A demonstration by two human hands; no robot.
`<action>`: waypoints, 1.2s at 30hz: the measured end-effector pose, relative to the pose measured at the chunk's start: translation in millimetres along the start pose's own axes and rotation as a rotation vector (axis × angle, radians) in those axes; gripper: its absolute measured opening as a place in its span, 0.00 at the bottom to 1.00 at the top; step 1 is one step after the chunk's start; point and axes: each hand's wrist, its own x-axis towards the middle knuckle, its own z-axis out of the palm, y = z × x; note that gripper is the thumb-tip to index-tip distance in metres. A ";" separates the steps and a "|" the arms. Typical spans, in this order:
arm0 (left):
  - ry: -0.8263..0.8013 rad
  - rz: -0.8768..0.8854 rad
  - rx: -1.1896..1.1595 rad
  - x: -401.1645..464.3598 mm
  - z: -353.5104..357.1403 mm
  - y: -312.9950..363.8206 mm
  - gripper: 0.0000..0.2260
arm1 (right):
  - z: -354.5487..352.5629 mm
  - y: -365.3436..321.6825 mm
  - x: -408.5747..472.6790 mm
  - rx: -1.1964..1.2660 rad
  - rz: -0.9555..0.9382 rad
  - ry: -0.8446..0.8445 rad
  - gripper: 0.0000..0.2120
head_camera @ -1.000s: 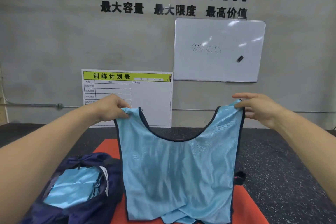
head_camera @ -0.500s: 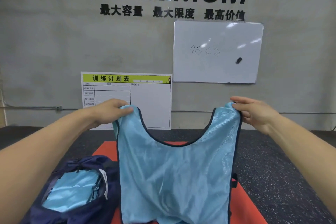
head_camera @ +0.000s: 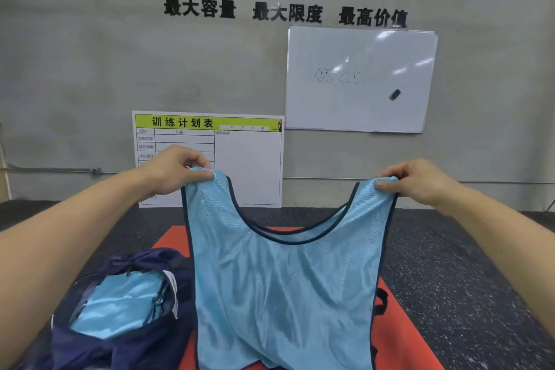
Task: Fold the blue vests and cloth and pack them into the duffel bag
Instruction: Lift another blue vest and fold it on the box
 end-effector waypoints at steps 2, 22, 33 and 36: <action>0.009 0.008 0.031 -1.0 -4.4 0.8 0.04 | 0.4 -5.4 -1.5 -0.133 -0.041 0.027 0.04; 0.305 0.243 0.176 -47.6 -103.3 92.1 0.16 | -108.0 -109.3 -70.8 -0.374 -0.375 0.148 0.12; 0.194 0.166 0.131 -87.6 -120.6 78.8 0.19 | -124.3 -127.4 -94.7 -0.402 -0.399 0.039 0.20; 0.184 0.141 0.124 -86.2 -116.2 66.9 0.22 | -117.6 -119.7 -86.0 -0.453 -0.381 0.016 0.23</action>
